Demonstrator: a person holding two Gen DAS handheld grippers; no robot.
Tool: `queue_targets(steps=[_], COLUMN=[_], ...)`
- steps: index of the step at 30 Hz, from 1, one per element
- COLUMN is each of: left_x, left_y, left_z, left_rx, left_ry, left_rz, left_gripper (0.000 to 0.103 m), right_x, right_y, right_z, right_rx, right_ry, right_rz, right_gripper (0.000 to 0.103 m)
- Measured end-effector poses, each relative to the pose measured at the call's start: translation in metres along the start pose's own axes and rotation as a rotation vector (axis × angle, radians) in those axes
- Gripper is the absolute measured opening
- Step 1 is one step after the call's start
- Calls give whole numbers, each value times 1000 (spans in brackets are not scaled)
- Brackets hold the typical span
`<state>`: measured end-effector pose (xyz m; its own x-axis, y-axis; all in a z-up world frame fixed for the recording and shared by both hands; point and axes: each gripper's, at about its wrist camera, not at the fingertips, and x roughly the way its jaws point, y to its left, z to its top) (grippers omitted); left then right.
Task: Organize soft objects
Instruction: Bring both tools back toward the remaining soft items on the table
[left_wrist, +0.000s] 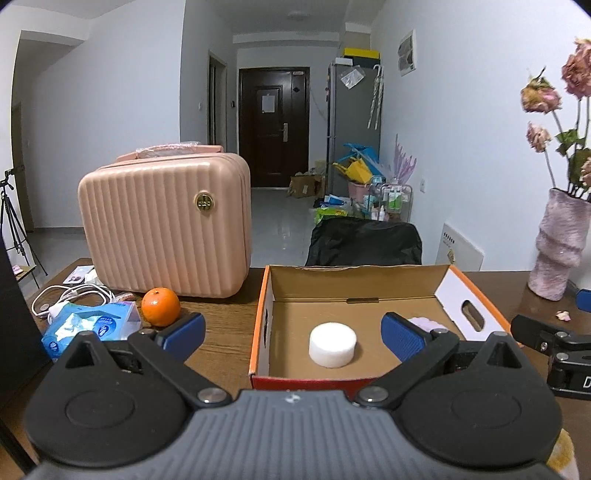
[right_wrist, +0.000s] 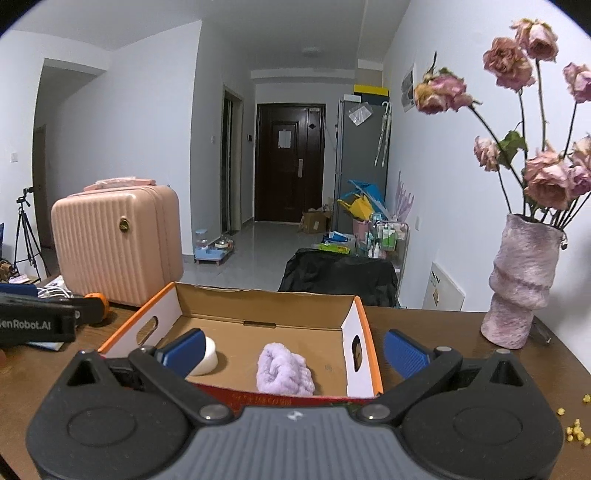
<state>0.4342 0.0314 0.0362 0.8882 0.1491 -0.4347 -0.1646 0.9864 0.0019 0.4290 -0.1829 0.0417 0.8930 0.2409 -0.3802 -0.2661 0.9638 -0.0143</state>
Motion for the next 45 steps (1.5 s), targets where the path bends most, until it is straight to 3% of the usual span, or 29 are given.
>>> queue_targets(steps=[25,45], left_x=[-125,-169], left_y=[15,29], left_z=[-45,-96], left_rx=[10,21], left_ry=[-102,-83], left_rz=[-93,-124], left_gripper=[103,103], right_x=[-117,-161], right_y=[19,35], right_z=[-44,-92], right_rx=[-13,-27], right_ry=[-76,-29], right_rz=[27,31], right_gripper=[103,103])
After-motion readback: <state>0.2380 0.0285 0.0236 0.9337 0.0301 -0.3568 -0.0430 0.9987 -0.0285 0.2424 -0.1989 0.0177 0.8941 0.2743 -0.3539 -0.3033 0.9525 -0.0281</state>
